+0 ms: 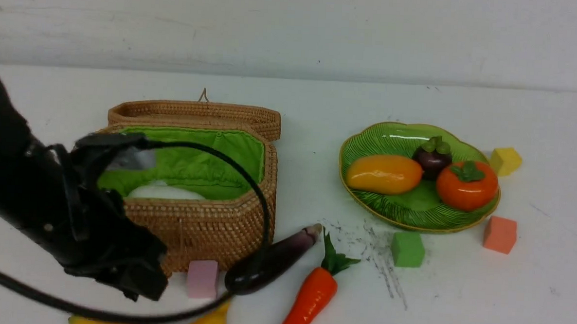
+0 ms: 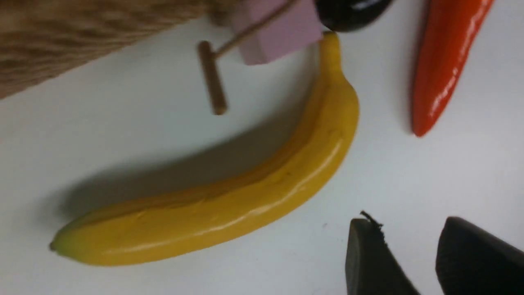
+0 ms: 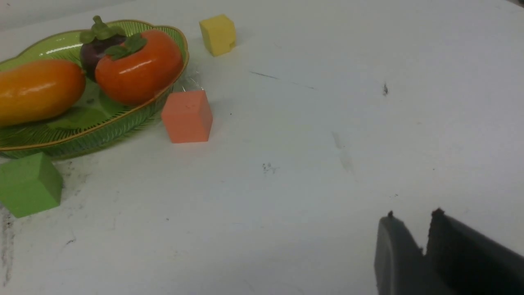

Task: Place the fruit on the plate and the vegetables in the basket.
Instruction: Use the left arm to grab a banana and put it into the right plate

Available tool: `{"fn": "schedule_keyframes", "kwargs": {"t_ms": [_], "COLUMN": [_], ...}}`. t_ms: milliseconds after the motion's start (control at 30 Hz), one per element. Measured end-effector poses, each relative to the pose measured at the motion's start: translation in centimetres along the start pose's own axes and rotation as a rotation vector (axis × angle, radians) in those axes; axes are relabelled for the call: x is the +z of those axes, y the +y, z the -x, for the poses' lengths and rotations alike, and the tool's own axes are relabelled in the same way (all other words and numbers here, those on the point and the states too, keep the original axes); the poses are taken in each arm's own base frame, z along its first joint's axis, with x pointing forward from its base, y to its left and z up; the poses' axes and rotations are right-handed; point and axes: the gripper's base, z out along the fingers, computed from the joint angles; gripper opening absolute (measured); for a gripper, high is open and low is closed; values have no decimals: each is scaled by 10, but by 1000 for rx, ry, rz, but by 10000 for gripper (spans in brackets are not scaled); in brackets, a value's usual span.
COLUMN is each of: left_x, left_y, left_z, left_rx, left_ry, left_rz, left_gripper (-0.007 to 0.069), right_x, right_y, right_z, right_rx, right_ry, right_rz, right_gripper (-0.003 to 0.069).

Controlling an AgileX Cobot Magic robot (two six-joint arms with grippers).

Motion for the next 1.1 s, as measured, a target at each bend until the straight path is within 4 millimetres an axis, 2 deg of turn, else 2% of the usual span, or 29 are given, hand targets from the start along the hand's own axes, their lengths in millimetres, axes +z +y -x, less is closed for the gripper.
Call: {"fn": "schedule_keyframes", "kwargs": {"t_ms": [133,300,367,567,600,633,700,900,1100], "left_x": [12,33,37,40,41,44,50,74,101], "left_y": [-25,-36,-35,-34,-34,-33,-31,-24,-16], "left_z": [-7,-26,-29,-16,-16,-14,-13,-12,-9], "left_rx": [220,330,373,507,514,544,583,682,684], "left_ry": [89,181,184,53,52,46,71,170,231], "left_rz": [75,100,108,148,148,151,147,125,116], "left_gripper": [242,293,339,553,560,610,650,658,601], "right_x": [0,0,0,0,0,0,0,0,0], "right_y": [0,0,0,0,0,0,0,0,0], "right_z": [0,0,0,0,0,0,0,0,0], "right_rx": [0,0,0,0,0,0,0,0,0], "right_ry": [0,0,0,0,0,0,0,0,0], "right_rz": [0,0,0,0,0,0,0,0,0], "right_gripper": [141,148,150,152,152,153,157,165,173]}}
